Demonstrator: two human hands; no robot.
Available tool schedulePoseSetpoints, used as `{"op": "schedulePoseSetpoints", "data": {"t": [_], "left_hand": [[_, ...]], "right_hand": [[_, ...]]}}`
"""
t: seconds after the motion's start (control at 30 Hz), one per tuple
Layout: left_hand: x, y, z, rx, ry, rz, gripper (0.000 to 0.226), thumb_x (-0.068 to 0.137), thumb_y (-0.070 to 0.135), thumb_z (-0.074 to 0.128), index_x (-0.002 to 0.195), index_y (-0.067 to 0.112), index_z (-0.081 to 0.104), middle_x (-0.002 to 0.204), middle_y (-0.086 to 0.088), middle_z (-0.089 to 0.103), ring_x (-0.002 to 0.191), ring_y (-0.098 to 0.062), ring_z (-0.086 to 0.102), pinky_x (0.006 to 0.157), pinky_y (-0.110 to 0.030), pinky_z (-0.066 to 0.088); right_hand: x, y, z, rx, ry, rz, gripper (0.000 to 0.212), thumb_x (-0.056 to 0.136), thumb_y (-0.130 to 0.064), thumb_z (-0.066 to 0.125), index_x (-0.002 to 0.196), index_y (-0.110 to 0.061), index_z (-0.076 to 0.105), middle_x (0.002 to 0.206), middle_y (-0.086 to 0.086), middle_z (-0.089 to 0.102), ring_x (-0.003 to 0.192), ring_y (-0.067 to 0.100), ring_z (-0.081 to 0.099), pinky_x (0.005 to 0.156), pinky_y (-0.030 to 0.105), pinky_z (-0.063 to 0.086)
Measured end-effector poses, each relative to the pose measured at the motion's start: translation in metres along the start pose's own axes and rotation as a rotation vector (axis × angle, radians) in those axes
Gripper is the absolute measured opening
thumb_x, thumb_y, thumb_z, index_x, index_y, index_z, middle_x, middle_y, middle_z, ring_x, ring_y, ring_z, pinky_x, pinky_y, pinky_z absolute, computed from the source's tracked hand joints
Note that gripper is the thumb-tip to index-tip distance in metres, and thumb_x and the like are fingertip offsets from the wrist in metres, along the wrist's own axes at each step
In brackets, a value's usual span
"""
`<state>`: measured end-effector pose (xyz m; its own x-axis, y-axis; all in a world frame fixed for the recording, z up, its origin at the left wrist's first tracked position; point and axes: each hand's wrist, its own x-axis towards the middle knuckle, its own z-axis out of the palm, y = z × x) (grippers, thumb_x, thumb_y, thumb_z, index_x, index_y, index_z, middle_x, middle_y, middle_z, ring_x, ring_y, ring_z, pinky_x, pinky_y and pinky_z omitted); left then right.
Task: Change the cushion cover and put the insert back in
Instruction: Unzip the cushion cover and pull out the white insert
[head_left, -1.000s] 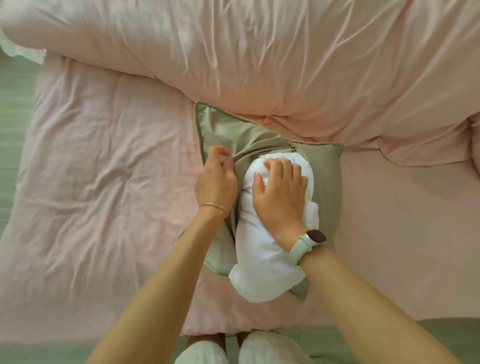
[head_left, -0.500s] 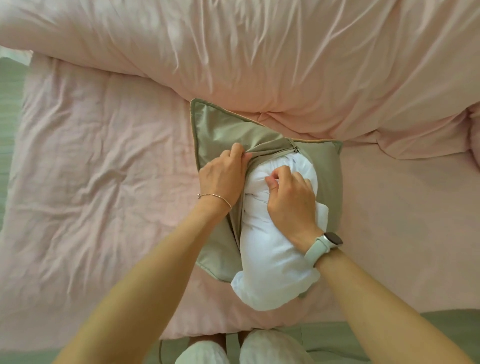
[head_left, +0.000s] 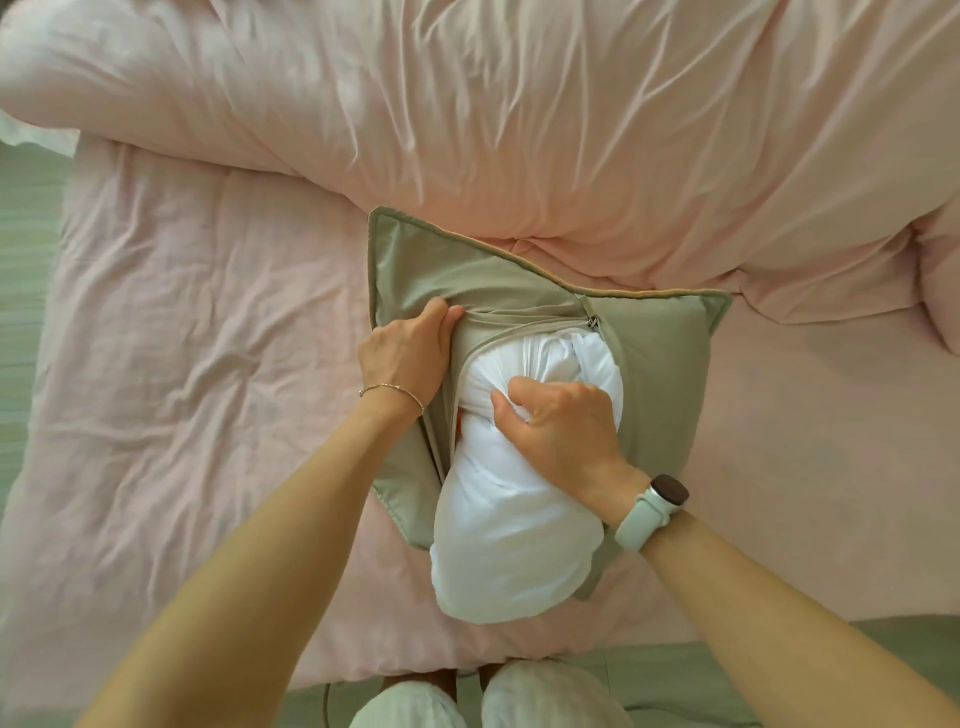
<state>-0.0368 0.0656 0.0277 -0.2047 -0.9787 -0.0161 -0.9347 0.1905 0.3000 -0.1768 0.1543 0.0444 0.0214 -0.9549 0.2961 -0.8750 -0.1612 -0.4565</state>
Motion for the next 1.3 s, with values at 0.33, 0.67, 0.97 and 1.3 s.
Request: {"op": "schedulePoseSetpoints", "data": {"t": [0.33,0.67,0.97,1.3], "left_hand": [[0.002,-0.018,0.003,-0.08,-0.255,-0.263,0.045,0.098,0.046,0.025,0.106,0.02,0.062,0.111,-0.018,0.062,0.103,-0.039,0.053,0.074,-0.036,0.035],[-0.007,-0.018,-0.003,-0.551,-0.368,-0.333,0.04,0.098,0.035,0.04,0.067,0.014,0.054,0.07,-0.009,0.055,0.076,-0.029,0.051,0.067,-0.031,0.038],[-0.028,0.016,-0.037,-1.137,-0.5,-0.462,0.023,0.09,0.013,0.052,0.086,0.027,0.07,0.086,0.0,0.067,0.09,-0.02,0.061,0.088,-0.037,0.048],[-0.037,0.013,-0.021,-1.154,-0.284,-0.875,0.025,0.094,0.021,0.051,0.073,0.013,0.06,0.086,-0.011,0.058,0.08,-0.023,0.053,0.086,-0.034,0.047]], "right_hand": [[-0.044,0.006,-0.04,0.091,0.014,-0.025,0.04,0.08,-0.025,0.054,0.048,-0.016,0.031,0.049,-0.005,0.016,0.045,0.017,0.017,0.039,0.025,0.02],[-0.061,0.024,-0.057,0.121,-0.013,-0.004,0.039,0.082,-0.025,0.05,0.051,-0.014,0.029,0.051,-0.004,0.021,0.053,0.014,0.019,0.052,0.019,0.016],[0.03,-0.009,-0.073,-0.061,0.053,0.136,0.053,0.076,-0.033,0.044,0.127,-0.02,0.051,0.114,0.007,0.052,0.103,0.031,0.047,0.081,0.042,0.038],[-0.001,0.007,-0.031,-0.236,0.018,-0.227,0.047,0.1,-0.03,0.026,0.065,-0.011,0.05,0.057,0.003,0.048,0.055,0.025,0.046,0.06,0.032,0.023]]}}
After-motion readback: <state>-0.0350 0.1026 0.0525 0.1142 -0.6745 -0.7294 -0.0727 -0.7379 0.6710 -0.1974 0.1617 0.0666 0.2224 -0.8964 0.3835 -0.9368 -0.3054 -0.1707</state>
